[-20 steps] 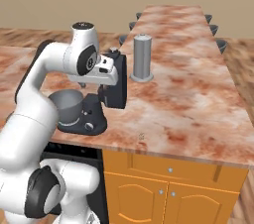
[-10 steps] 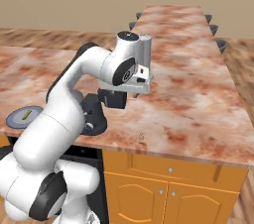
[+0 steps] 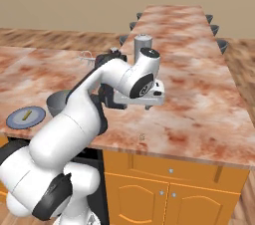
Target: Add butter and sugar cubes to the stand mixer bowl and then turn on the stand mixer to begin making frosting.
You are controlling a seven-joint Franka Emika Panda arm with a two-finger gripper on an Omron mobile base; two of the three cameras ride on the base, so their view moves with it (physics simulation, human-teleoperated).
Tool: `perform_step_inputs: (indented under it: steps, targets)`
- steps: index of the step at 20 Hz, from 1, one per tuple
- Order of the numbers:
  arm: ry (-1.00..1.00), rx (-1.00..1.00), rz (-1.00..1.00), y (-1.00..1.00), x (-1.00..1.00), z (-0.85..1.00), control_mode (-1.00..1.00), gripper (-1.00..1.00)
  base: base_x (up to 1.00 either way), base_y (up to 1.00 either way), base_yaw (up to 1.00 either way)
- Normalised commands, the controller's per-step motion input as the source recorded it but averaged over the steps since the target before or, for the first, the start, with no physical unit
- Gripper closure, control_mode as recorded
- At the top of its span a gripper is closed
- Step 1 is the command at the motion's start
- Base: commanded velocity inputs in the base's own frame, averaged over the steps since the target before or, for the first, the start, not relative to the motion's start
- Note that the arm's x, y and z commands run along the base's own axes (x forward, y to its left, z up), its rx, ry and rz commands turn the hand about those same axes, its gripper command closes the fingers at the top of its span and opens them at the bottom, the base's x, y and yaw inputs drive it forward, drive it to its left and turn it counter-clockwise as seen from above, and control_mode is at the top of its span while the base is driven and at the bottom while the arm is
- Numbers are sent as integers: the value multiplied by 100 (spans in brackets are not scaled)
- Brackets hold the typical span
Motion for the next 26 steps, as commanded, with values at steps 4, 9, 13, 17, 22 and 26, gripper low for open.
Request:
perform_step_inputs:
  steps: [4,9,13,17,22,26]
  targets:
    - [4,0,0,0,0,-60,-100,-100,0,0,0]
    - [7,0,0,0,7,-65,-100,-100,0,0,0]
    - [6,0,0,0,26,-63,-100,-100,0,0,0]
    - [0,0,0,0,20,-51,-100,-100,0,0,0]
    - [-1,0,0,0,11,-48,-100,-100,0,0,0]
    - [-3,0,0,0,18,-44,-100,-100,0,0,0]
